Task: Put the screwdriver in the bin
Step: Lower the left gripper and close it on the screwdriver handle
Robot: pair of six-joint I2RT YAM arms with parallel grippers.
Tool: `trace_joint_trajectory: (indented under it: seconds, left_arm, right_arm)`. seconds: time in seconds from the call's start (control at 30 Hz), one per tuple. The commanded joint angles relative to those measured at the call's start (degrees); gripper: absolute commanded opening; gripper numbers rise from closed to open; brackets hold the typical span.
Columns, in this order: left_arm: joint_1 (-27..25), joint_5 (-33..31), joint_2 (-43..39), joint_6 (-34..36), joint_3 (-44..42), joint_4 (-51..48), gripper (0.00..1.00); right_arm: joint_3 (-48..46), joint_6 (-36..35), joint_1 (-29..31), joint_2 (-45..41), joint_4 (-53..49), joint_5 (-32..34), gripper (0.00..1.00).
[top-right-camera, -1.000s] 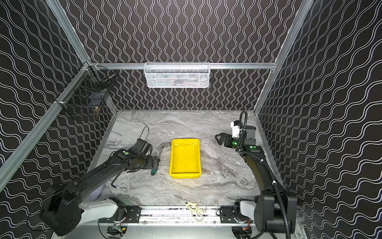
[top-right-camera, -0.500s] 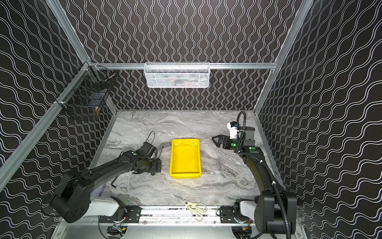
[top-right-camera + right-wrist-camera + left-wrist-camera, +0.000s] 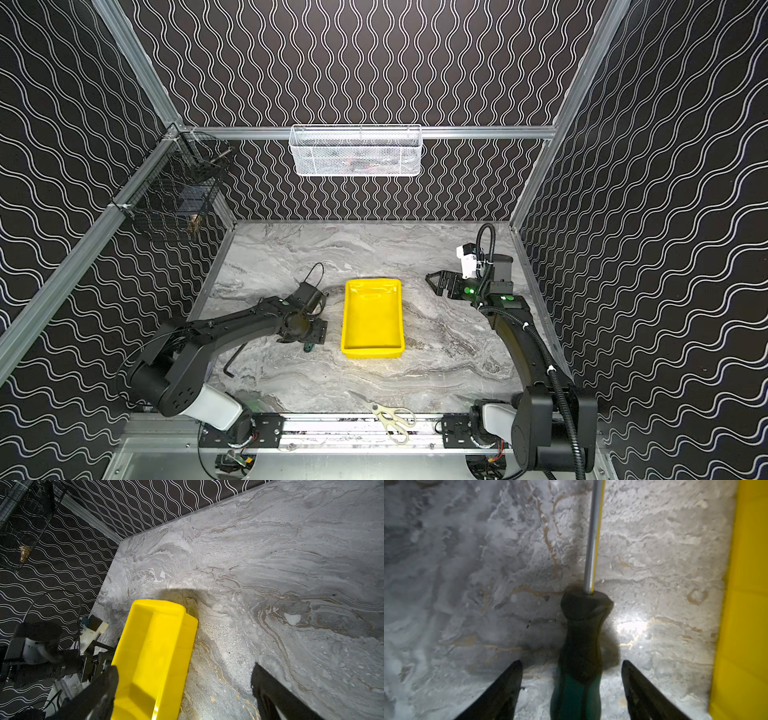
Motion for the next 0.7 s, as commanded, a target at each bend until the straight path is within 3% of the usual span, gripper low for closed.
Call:
trace_joint_trajectory:
  seconds: [0.0,0.1,0.27,0.67]
  left_arm:
    - [-0.05,-0.17,0.7,1.21,0.39,1.13,0.75]
    - [0.01,-0.33,1.05,1.12,0.13,1.4,0.71]
    - [-0.01,-0.3,1.67,1.22,-0.44,2.15,0.54]
    - [0.0,0.16,3.55,1.29,-1.45,3.94,0.48]
  right_arm:
    - [0.05,-1.08,0.12,-0.41,0.97,-0.6,1.0]
    - [0.05,-0.96,0.16,-0.65,0.87,-0.64,1.0]
    - [-0.04,-1.04,0.16,-1.11,0.95,-0.47,0.99]
    - [-0.04,-1.06,0.16,-0.67,0.83,0.02,1.0]
